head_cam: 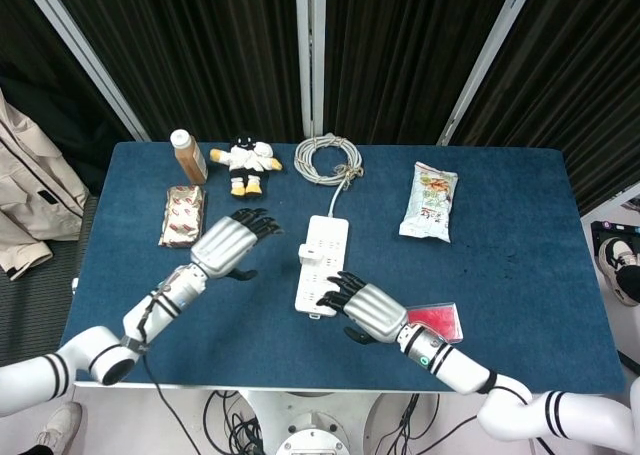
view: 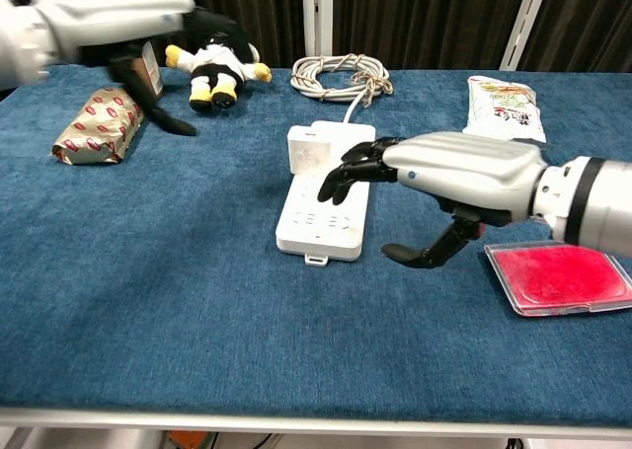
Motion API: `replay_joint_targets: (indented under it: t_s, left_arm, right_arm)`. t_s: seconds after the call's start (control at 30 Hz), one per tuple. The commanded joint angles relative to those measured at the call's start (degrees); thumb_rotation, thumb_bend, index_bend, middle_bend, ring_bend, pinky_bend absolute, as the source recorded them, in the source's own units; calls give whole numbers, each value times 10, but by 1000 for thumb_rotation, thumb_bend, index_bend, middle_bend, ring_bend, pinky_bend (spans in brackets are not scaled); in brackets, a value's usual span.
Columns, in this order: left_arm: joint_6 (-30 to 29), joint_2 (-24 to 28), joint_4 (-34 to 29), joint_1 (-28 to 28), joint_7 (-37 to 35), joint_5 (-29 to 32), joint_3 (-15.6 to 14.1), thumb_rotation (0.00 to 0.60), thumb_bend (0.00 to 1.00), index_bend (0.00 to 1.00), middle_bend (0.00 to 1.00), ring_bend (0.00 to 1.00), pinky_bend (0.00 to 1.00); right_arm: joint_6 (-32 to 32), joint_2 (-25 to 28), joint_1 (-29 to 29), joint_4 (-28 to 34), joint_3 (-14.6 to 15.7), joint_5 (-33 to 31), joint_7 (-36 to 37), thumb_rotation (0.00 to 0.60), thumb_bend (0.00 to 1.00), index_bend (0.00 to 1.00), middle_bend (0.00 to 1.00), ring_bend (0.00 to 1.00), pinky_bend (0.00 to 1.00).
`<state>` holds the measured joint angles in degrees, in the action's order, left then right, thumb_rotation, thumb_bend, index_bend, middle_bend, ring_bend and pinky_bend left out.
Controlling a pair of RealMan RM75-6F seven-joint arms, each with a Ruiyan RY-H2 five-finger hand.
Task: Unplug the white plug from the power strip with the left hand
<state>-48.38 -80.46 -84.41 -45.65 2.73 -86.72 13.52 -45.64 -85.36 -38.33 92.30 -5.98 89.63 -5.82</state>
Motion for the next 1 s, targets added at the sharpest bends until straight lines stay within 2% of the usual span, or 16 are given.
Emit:
replay_joint_targets:
  t_s: [0.03, 0.2, 0.47, 0.77, 1.0]
  left_arm:
    - [34, -37, 36, -42, -13, 9, 9, 600, 159, 180, 209, 106, 218]
    - [65, -77, 83, -84, -28, 20, 10, 600, 159, 191, 233, 145, 216]
    - [70, -124, 145, -120, -35, 28, 3, 600, 159, 237, 252, 171, 218]
    - [78, -156, 185, -144, -53, 40, -5, 600, 159, 275, 306, 228, 239]
    - [87, -168, 210, -159, -45, 51, -11, 600, 206, 301, 324, 244, 260]
  right_arm:
    - [5, -21, -7, -17, -1, -23, -14, 600, 356, 216, 197, 25, 29]
    - [2, -35, -8, -28, 4, -45, -25, 600, 355, 251, 198, 24, 30]
    - [7, -46, -15, -39, 19, -60, -27, 600, 355, 254, 201, 24, 37]
    - [-1, -53, -17, -44, 28, -67, -16, 600, 356, 255, 203, 31, 49]
    - [-11, -54, -16, -50, 33, -65, 0, 600, 364, 254, 203, 31, 50]
